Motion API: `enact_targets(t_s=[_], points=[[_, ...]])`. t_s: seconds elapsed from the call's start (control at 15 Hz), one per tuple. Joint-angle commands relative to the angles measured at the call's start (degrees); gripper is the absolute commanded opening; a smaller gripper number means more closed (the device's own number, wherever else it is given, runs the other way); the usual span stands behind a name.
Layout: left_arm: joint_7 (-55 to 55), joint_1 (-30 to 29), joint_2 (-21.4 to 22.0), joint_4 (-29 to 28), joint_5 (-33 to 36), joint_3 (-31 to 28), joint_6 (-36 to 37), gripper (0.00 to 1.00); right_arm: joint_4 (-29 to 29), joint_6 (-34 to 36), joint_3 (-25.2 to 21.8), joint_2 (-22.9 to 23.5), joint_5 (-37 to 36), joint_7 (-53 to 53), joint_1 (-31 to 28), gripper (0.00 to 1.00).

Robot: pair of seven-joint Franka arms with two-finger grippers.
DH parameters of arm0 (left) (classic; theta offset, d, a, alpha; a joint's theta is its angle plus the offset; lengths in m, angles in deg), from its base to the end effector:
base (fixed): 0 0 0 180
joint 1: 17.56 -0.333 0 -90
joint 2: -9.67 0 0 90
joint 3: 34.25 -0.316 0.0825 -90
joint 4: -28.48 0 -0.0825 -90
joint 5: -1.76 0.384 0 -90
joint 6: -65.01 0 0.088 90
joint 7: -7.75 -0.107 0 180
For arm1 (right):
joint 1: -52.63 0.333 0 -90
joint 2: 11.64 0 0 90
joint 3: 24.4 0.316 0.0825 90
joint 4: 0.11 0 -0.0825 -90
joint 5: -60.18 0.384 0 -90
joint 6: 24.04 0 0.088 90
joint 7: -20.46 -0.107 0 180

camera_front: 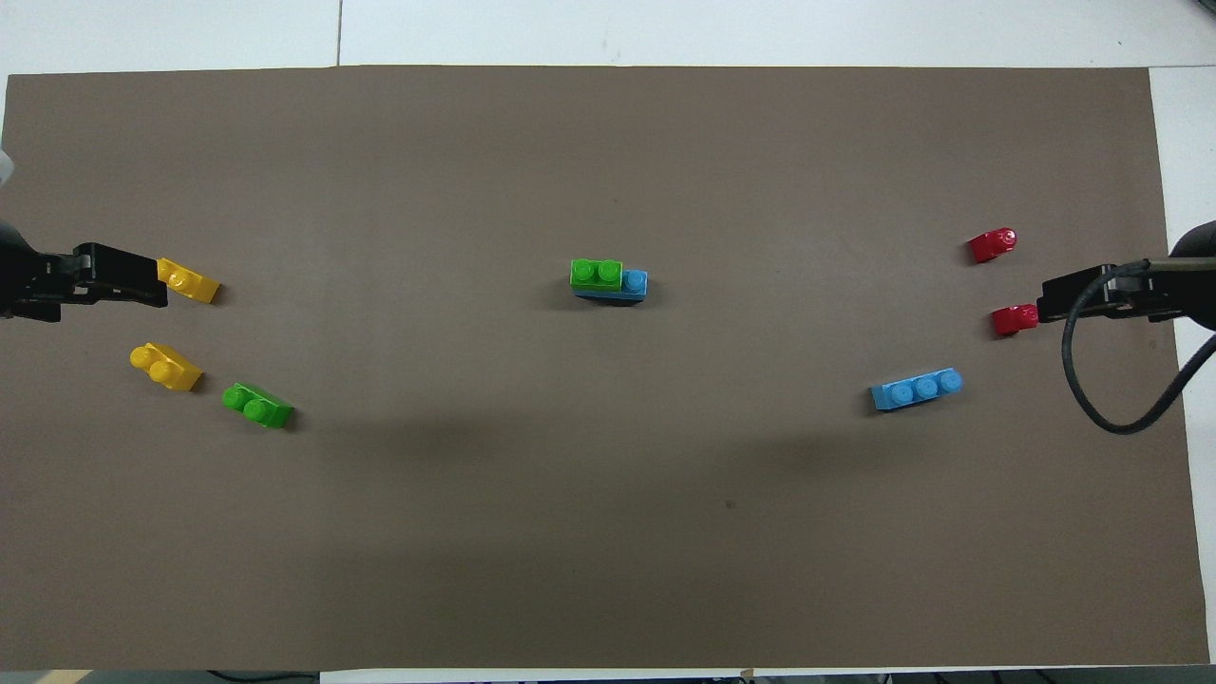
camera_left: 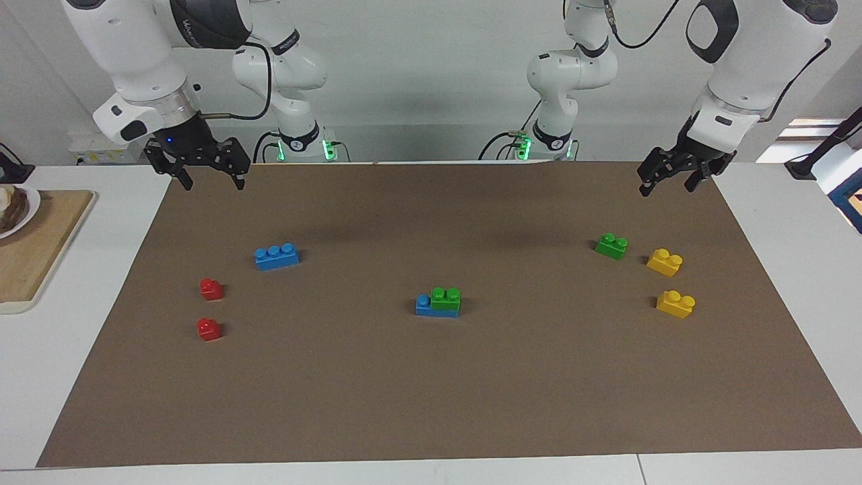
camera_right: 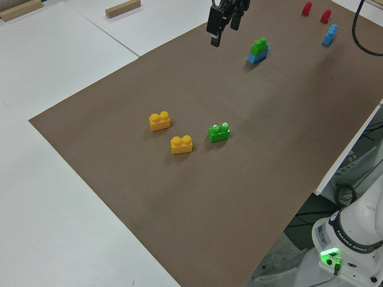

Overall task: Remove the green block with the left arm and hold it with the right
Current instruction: 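Move the left gripper and the right gripper toward the stacked green-blue block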

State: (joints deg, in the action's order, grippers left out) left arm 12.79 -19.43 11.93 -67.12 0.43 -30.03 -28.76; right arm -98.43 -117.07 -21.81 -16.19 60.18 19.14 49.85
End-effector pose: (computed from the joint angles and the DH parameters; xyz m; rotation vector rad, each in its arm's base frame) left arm 0.5464 -0.0255 0.6056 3.1200 0.0756 0.0095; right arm 0.5324 -0.0009 0.6034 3.1375 -0.0416 -0.0203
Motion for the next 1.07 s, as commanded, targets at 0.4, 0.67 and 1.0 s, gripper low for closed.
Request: enact_targets(t_s=[0.4, 0.67, 1.0], points=[[0.4, 0.2, 0.7, -0.6, -0.9, -0.2, 0.1, 1.0, -0.7, -0.8, 0.2, -0.6, -0.8, 0.7, -0.2, 1.0], [0.5, 0.3, 1.0, -0.9, -0.9, -0.1, 0.1, 1.0, -1.3, -4.8, 0.0, -0.6, -0.5, -5.0, -0.1, 0.94], [4.4, 1.5, 1.3, -1.5, -0.9, 0.0, 0.1, 1.0, -1.6, -6.2, 0.3, 2.3, -0.3, -38.5, 0.9, 0.94]])
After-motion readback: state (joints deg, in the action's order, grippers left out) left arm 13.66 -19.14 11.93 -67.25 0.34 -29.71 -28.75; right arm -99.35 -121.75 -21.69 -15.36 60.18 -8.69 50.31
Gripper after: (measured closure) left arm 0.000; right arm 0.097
